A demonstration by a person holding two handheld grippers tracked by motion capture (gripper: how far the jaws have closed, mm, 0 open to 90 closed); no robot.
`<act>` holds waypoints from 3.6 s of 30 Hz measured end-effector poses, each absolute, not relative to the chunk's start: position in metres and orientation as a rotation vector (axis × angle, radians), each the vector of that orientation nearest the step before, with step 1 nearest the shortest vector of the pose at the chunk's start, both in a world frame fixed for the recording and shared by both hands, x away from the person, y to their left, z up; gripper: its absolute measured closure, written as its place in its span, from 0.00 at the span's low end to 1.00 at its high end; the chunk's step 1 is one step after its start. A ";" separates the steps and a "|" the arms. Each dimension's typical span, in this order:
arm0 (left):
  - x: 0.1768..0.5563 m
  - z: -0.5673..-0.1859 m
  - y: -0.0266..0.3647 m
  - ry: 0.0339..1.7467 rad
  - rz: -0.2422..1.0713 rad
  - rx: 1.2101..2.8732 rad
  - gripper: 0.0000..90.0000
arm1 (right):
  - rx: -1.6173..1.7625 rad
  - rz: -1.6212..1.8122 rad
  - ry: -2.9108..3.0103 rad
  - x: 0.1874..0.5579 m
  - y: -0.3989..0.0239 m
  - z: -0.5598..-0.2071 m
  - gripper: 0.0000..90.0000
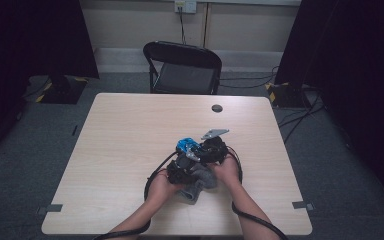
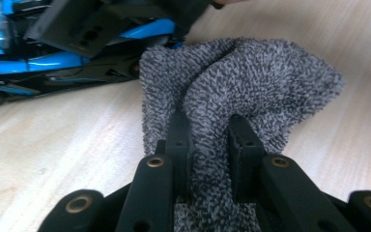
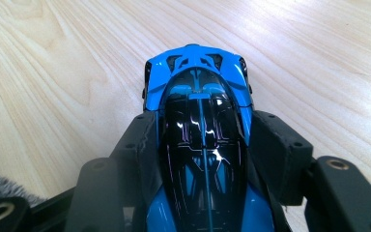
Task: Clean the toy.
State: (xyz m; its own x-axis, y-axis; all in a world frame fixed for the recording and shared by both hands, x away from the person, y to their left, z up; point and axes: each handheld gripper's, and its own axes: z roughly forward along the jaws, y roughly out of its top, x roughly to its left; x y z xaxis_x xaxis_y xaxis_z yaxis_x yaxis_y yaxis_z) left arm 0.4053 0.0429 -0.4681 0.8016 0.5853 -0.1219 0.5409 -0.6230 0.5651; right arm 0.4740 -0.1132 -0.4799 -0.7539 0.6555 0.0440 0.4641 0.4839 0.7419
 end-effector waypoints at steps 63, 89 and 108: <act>0.458 -0.460 0.106 1.139 0.234 2.365 0.83 | 0.958 1.148 2.477 0.472 -0.116 -0.481 0.49; 0.451 -0.429 0.136 1.165 0.263 2.223 0.83 | 0.957 1.154 2.476 0.472 -0.117 -0.481 0.49; 0.407 -0.443 0.090 0.961 0.174 2.293 0.83 | 0.961 1.141 2.479 0.472 -0.116 -0.481 0.49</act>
